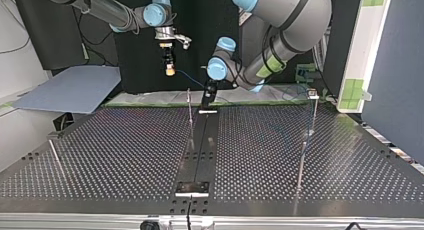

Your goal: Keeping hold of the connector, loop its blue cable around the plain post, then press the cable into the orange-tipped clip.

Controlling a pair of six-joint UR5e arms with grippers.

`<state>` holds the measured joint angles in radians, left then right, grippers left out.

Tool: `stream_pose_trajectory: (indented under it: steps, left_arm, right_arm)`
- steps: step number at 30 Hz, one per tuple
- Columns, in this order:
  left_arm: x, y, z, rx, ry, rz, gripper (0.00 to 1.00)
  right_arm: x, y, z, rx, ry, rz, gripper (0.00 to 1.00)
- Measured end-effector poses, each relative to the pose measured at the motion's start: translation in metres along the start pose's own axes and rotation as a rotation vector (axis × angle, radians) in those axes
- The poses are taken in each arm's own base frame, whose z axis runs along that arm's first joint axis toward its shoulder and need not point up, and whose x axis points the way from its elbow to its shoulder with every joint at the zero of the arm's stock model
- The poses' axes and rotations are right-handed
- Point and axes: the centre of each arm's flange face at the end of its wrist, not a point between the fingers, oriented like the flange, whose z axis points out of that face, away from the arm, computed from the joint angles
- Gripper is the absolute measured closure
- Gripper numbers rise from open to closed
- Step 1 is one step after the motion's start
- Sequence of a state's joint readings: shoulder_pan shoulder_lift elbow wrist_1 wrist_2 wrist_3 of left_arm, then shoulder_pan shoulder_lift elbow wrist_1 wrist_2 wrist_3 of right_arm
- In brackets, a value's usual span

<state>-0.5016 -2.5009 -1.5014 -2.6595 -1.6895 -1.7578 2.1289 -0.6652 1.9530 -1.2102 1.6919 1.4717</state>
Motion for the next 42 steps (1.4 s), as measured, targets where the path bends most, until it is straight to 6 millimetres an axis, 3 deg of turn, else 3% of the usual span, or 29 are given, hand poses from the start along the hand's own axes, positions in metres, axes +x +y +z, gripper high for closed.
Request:
stream_pose_trajectory:
  steps: [35,42]
  left_arm:
    - [0.004,-0.032,-0.006,-0.003,-0.065,-0.018,1.00]
    - [0.025,-0.033,-0.001,0.020,-0.044,-0.015,1.00]
  right_arm:
    - [-0.002,0.021,0.010,-0.056,-0.022,-0.013,1.00]
    - [-0.003,0.030,0.011,-0.087,-0.033,-0.018,1.00]
